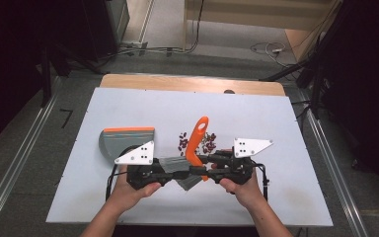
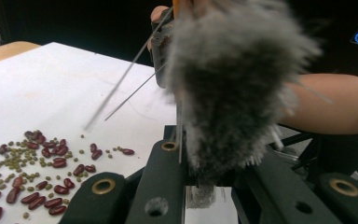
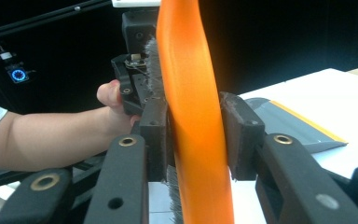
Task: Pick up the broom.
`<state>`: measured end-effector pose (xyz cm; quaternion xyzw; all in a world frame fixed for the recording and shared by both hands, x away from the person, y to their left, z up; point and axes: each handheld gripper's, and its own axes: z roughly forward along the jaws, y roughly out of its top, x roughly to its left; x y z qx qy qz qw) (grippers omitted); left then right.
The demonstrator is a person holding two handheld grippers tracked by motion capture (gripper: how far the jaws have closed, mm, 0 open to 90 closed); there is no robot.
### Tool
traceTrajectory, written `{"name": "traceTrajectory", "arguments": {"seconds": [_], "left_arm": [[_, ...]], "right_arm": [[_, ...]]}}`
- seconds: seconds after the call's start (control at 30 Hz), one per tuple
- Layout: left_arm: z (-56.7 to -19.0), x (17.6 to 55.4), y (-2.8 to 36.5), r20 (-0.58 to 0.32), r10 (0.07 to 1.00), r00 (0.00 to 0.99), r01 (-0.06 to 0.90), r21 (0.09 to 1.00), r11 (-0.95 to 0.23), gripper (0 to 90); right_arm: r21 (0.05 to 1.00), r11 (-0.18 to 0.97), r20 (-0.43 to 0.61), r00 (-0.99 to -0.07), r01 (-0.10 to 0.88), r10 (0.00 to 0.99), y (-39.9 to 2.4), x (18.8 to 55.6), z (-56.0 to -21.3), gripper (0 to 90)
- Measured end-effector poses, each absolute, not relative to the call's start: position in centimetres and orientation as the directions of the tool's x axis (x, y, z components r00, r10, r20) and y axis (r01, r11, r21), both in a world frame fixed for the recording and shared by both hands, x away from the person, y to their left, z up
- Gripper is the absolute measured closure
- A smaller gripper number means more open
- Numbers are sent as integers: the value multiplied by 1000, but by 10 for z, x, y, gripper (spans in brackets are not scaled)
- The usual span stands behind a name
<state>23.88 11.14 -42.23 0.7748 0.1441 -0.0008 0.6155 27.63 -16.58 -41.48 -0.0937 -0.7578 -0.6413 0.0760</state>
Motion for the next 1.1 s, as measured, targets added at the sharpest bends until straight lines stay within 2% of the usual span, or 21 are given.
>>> {"name": "traceTrajectory", "arguments": {"seconds": [0.2, 0.33, 0.37, 0.43, 0.53, 0.67, 0.83, 0.97, 1.1], "left_arm": [[-423, 241, 113, -206, 190, 960, 244, 949, -201, 841], [-424, 241, 115, -212, 210, 954, 253, 948, -191, 771], [-424, 240, 115, -210, 221, 952, 253, 950, -185, 736], [-425, 239, 119, -214, 262, 941, 261, 951, -163, 605], [-425, 239, 122, -212, 273, 938, 261, 953, -155, 509], [-424, 238, 129, -199, 344, 917, 260, 955, -140, 353], [-426, 237, 134, -198, 414, 888, 273, 953, -129, 121], [-427, 237, 141, -199, 449, 871, 278, 954, -117, 25], [-428, 236, 146, -192, 472, 860, 275, 955, -113, 0]], "right_arm": [[954, 174, 244, -969, 245, 27, -166, 274, -414, 687], [952, 175, 247, -967, 253, 56, -164, 273, -414, 689], [951, 178, 245, -967, 253, 65, -164, 273, -414, 689], [951, 181, 240, -967, 252, 85, -165, 273, -413, 690], [949, 183, 241, -965, 257, 108, -166, 273, -413, 690], [944, 185, 249, -957, 274, 147, -171, 277, -413, 690], [934, 191, 262, -942, 303, 210, -176, 281, -413, 690], [929, 196, 257, -929, 313, 266, -180, 284, -412, 690], [923, 207, 245, -909, 325, 336, -183, 286, -411, 690]]}}
